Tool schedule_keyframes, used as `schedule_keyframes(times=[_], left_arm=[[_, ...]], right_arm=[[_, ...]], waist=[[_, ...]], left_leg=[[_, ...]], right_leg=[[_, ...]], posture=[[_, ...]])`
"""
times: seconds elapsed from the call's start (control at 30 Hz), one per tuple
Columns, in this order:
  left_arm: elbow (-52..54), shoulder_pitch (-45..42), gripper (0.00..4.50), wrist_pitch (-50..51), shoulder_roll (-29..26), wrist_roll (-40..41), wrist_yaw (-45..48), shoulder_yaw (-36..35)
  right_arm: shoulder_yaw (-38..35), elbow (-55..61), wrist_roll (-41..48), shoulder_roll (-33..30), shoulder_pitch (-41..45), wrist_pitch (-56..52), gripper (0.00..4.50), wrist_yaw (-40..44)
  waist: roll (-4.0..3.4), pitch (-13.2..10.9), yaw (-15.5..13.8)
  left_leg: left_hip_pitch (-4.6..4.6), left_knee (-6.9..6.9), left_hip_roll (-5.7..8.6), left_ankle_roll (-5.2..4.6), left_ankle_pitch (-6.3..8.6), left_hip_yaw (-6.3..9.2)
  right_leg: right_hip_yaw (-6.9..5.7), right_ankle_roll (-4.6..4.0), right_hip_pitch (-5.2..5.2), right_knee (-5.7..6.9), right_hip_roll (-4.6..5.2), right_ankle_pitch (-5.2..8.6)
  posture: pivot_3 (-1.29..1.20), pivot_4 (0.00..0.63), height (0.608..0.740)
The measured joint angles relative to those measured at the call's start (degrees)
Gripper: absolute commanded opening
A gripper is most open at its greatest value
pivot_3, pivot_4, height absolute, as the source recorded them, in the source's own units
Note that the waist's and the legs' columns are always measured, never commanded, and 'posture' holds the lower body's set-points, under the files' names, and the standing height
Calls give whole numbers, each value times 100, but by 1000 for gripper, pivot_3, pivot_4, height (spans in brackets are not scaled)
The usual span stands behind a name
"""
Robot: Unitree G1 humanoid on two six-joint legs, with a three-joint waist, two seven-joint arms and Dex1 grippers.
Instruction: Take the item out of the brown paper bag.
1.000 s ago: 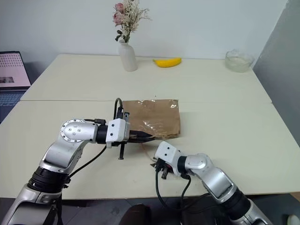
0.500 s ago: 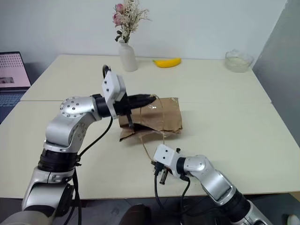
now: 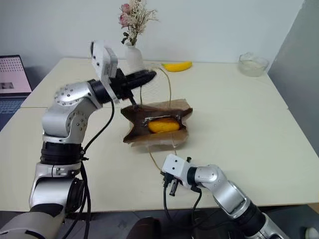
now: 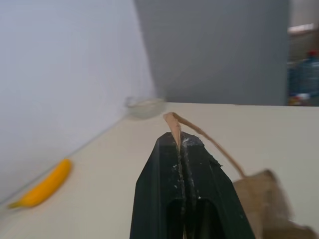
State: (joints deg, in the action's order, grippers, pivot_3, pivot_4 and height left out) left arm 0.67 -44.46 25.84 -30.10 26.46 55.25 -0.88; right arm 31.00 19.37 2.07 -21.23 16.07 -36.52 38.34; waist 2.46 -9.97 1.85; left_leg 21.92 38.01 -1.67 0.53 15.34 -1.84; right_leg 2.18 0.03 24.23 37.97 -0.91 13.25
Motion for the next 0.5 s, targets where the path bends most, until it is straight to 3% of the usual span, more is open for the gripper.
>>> schedule_keyframes(times=[0.07,0.23,0.37,0.5], left_arm=[[314,164,0,231,-63,179,155,56],[914,289,0,531,-240,418,295,61],[1037,439,0,599,-286,421,322,105],[1179,514,0,639,-391,424,494,233]], right_arm=[[-271,94,186,17,-21,-248,587,-10],[-800,892,796,-114,-34,-827,2236,156],[-1125,1639,1491,-593,-113,-1071,2236,621],[-1911,2017,2534,-867,-99,-1453,2236,1032]], waist=[[0,-1,-4],[-3,-3,-5],[-2,-3,-7],[-2,-4,-8]], left_leg=[[1,2,0,0,0,2],[1,0,4,-1,0,2],[5,-1,3,-1,1,4],[2,-1,4,-1,1,3]], right_leg=[[-2,0,0,2,0,0],[-1,0,-1,-5,0,0],[-3,1,-1,-12,0,0],[-2,1,-3,-10,0,0]], posture=[[0,150,740],[0,150,740],[0,150,740],[0,150,740]])
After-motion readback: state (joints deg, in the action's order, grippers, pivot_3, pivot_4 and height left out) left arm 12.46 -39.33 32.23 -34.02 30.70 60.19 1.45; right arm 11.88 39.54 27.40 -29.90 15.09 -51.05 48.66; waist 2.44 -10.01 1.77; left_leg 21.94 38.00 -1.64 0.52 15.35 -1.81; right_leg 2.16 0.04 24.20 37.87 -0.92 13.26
